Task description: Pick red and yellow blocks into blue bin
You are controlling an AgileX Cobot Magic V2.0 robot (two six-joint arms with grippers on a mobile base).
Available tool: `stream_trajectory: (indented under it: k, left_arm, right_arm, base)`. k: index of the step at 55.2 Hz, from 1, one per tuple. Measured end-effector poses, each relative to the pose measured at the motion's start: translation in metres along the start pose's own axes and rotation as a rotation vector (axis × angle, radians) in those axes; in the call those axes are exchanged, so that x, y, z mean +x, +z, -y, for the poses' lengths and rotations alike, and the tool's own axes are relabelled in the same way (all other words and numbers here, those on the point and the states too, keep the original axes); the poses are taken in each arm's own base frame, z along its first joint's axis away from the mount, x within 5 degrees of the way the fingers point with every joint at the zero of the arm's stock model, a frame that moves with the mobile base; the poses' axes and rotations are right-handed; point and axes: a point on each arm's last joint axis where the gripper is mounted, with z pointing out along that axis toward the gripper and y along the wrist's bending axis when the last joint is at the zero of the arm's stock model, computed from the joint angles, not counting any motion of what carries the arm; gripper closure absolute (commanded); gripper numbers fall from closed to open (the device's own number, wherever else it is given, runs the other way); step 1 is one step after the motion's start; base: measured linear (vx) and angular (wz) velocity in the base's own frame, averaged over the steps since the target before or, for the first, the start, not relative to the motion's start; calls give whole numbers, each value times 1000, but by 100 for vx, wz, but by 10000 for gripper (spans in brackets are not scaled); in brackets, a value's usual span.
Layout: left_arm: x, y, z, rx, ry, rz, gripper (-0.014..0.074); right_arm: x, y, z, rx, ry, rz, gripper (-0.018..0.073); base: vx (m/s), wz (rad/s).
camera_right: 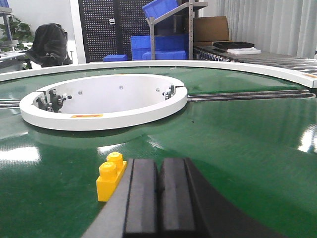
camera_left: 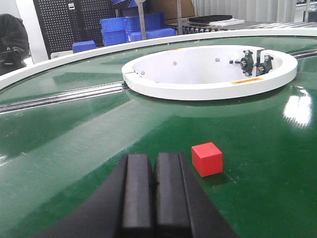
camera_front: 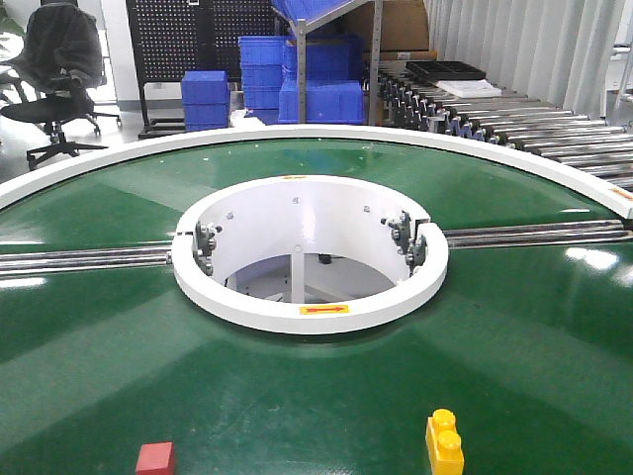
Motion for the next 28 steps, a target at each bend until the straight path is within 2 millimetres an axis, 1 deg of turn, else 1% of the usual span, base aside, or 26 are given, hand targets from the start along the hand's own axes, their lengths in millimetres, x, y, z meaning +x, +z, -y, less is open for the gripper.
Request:
stream_trajectory:
  k: [28]
  left_arm:
    - [0,0,0,0,0,0,594]
  right_arm:
    - [0,0,0,0,0,0,570]
  base:
    - [0,0]
